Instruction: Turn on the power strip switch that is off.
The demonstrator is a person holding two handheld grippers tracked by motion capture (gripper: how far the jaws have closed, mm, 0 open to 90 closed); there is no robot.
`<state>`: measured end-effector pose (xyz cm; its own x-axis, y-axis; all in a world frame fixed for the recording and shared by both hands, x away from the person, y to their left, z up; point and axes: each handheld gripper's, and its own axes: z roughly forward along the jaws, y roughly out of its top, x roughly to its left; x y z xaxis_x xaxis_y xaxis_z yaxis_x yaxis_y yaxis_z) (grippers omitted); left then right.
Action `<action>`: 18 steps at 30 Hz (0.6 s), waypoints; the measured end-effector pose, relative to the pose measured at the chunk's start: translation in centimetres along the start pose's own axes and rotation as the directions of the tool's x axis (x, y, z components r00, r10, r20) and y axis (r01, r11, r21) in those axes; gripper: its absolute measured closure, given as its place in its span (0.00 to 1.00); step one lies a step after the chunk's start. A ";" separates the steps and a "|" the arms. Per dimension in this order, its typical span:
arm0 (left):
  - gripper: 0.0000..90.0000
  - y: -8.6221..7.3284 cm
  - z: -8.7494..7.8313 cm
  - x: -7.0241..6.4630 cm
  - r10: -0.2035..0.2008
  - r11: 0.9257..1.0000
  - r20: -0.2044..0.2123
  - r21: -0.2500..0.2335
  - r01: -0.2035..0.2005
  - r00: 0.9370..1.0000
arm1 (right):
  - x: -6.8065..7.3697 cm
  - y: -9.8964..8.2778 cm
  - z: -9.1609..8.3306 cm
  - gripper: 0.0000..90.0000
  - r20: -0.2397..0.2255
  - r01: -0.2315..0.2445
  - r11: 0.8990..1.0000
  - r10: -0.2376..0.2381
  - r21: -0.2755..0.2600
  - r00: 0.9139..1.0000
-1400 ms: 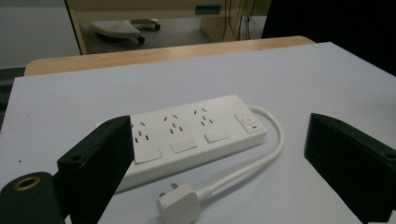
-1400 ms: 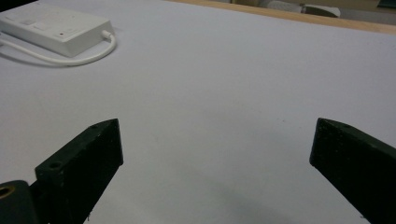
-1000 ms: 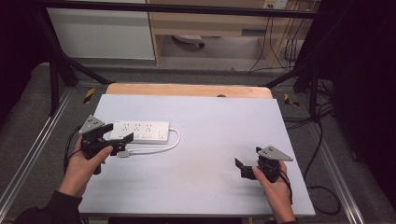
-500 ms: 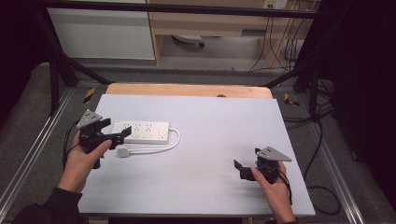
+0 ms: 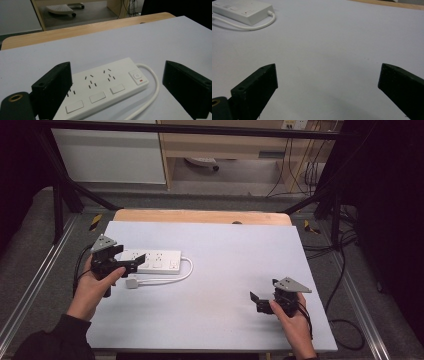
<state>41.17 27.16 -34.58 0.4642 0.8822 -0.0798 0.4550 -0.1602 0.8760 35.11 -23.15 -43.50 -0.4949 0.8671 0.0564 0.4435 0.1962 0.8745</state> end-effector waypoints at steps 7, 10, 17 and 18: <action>0.10 0.3 0.8 0.2 0.005 1.000 0.001 0.014 -0.005 1.000 | -0.3 0.1 0.0 0.03 -0.002 -0.016 1.000 0.016 -0.006 1.000; 0.10 0.4 1.0 0.4 0.005 1.000 -0.009 0.013 -0.005 1.000 | -0.3 0.1 0.0 0.03 -0.003 -0.017 1.000 0.017 -0.004 1.000; 0.10 0.6 1.5 0.5 0.005 1.000 -0.013 0.018 -0.005 1.000 | -0.3 0.1 -0.1 0.03 -0.004 -0.021 1.000 0.021 -0.006 1.000; 0.10 0.5 1.6 0.5 0.004 1.000 -0.009 0.018 -0.004 1.000 | -0.2 0.1 -0.1 0.03 -0.004 -0.018 1.000 0.018 -0.005 1.000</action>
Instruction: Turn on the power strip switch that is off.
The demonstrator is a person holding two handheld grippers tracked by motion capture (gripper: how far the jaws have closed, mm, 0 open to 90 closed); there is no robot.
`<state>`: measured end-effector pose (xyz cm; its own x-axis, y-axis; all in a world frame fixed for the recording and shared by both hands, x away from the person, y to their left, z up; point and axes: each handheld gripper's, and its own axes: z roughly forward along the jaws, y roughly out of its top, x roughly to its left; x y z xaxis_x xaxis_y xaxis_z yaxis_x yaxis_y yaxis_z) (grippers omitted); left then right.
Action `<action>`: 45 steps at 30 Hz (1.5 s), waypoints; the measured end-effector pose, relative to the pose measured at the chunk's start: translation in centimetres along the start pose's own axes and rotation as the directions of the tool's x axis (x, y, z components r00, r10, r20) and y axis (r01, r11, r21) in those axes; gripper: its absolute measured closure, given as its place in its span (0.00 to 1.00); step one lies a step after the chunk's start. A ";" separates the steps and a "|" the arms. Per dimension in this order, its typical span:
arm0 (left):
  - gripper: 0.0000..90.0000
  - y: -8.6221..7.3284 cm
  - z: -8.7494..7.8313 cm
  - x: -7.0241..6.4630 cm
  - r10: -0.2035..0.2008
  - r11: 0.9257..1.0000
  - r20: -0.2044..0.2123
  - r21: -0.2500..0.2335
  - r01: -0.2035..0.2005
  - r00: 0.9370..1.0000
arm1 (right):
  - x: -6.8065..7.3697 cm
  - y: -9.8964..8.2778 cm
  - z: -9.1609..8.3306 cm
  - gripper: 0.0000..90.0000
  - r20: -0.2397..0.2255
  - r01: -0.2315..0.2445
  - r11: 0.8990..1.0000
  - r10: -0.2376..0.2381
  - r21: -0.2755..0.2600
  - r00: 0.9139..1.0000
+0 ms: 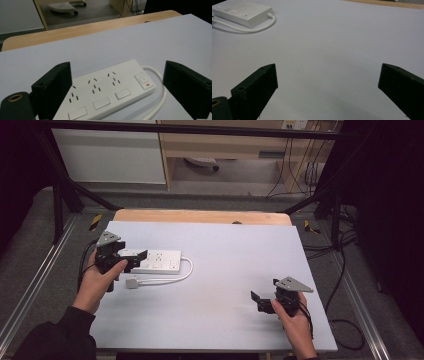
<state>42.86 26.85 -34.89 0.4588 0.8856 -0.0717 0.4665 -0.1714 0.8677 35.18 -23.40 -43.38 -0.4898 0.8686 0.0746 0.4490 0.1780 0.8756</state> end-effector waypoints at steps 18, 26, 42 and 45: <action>0.10 -0.7 1.4 1.5 -0.023 0.999 -0.028 0.048 0.024 0.999 | -0.1 -0.1 0.0 0.03 0.004 -0.003 1.000 0.003 0.011 1.000; 0.11 -1.6 2.5 2.0 -0.033 0.995 -0.030 0.095 0.036 0.999 | 0.4 -0.2 0.3 0.03 -0.004 0.024 0.999 -0.024 0.030 1.000; 0.12 -2.4 3.4 2.1 -0.037 0.991 -0.033 0.124 0.041 0.999 | 0.1 -0.3 0.4 0.03 -0.007 0.012 0.999 -0.011 0.047 1.000; 0.15 -2.6 3.8 2.1 -0.030 0.991 -0.035 0.128 0.034 0.999 | 0.2 -0.3 0.4 0.03 -0.009 0.012 0.999 -0.011 0.050 1.000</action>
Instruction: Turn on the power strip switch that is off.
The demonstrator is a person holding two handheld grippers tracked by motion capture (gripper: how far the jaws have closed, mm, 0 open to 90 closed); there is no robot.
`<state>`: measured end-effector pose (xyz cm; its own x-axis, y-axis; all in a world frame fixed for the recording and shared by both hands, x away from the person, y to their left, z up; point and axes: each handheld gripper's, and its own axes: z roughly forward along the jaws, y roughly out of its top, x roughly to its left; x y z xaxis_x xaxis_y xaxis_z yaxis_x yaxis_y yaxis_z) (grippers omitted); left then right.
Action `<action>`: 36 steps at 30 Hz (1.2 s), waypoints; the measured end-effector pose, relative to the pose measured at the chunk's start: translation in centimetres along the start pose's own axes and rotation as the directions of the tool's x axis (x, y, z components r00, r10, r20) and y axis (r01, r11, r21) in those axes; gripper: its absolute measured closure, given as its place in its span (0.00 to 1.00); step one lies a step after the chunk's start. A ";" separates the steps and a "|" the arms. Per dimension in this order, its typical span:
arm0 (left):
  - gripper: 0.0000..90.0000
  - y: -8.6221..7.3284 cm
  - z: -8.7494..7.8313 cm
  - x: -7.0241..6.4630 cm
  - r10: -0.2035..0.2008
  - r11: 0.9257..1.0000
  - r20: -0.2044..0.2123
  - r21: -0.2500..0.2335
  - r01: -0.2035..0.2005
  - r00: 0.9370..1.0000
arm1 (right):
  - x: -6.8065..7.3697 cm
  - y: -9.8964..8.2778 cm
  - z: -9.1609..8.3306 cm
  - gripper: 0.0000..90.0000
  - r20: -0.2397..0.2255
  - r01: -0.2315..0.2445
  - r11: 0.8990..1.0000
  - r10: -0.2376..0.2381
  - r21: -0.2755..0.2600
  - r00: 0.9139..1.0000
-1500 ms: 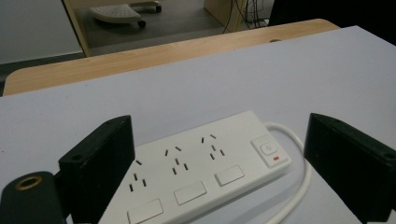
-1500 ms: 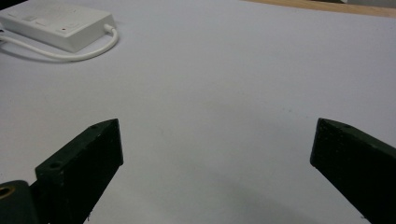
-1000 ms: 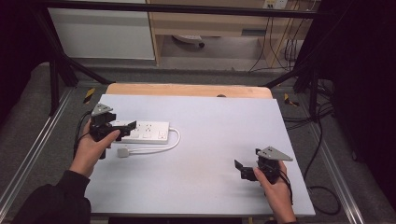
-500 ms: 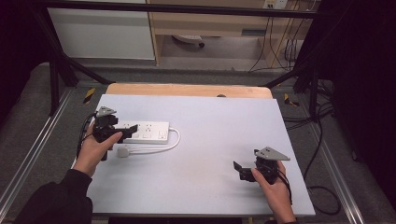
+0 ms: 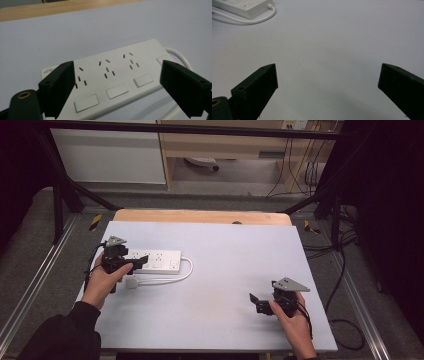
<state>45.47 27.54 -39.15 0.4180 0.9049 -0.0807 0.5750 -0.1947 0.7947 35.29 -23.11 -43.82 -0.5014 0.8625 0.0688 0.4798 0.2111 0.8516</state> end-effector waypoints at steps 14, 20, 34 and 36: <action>0.36 -0.3 0.8 -0.4 0.055 0.998 -0.002 0.013 -0.055 0.998 | 0.0 0.0 0.1 0.03 0.001 0.004 1.000 -0.004 0.006 1.000; 0.53 -0.6 1.1 0.1 0.036 0.999 -0.023 0.016 -0.036 0.999 | 0.0 0.0 0.1 0.03 0.000 0.002 1.000 -0.002 0.006 1.000; 0.75 -1.8 1.7 0.4 0.044 0.999 -0.016 0.028 -0.043 0.999 | -0.1 -0.1 0.1 0.03 -0.003 0.003 1.000 -0.003 0.017 1.000; 0.77 -1.9 1.8 0.5 0.027 0.999 -0.002 0.028 -0.027 1.000 | -0.1 -0.1 0.1 0.03 -0.004 0.003 1.000 -0.003 0.019 1.000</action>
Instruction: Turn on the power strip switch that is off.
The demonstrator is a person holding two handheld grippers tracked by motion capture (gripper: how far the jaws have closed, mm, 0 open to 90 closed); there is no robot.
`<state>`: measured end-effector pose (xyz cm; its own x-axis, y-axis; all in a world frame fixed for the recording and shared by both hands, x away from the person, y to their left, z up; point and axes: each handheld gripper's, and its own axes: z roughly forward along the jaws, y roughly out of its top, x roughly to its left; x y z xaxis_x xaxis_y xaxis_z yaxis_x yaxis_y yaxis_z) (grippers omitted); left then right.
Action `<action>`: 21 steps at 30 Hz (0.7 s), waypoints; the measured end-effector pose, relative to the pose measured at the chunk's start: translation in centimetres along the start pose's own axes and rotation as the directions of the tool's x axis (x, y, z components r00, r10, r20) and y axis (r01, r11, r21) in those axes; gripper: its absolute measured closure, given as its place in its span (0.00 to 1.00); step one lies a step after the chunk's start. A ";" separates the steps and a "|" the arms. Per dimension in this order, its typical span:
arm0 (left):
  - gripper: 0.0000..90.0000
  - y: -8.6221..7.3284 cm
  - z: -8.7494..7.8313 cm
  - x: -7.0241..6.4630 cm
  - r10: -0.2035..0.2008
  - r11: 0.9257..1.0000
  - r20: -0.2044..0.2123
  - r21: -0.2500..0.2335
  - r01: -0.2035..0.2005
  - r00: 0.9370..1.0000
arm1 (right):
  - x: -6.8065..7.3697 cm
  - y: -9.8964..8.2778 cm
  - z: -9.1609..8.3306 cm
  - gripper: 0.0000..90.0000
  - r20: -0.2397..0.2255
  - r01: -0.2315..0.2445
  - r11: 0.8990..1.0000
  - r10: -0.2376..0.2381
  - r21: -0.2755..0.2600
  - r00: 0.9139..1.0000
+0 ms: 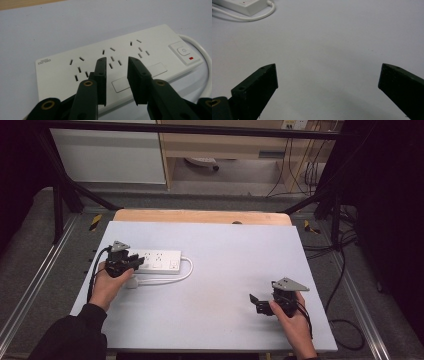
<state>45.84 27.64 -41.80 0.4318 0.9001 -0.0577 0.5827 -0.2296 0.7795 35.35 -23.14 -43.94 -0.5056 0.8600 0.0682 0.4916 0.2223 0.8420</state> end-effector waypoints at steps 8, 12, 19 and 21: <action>0.86 -0.2 0.1 0.0 -0.003 1.000 0.010 -0.008 0.003 1.000 | 0.0 0.0 0.0 0.03 -0.007 -0.003 1.000 0.003 0.002 1.000; 0.91 -0.4 0.2 -0.2 0.004 1.000 0.021 -0.003 -0.004 1.000 | 0.0 0.0 0.1 0.03 -0.009 -0.002 1.000 0.002 0.005 1.000; 0.97 -0.4 0.3 -0.4 0.008 1.000 0.037 -0.013 -0.008 0.999 | 0.0 -0.1 0.1 0.03 -0.011 -0.001 1.000 0.001 0.012 1.000; 0.98 -0.4 0.4 -0.5 0.007 1.000 0.040 -0.011 -0.007 0.999 | 0.0 -0.1 0.1 0.03 -0.013 -0.002 1.000 0.002 0.014 1.000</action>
<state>45.65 27.15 -42.30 0.4637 0.8826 -0.0772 0.5719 -0.2317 0.7869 35.39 -23.07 -44.08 -0.5138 0.8545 0.0765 0.5023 0.2274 0.8342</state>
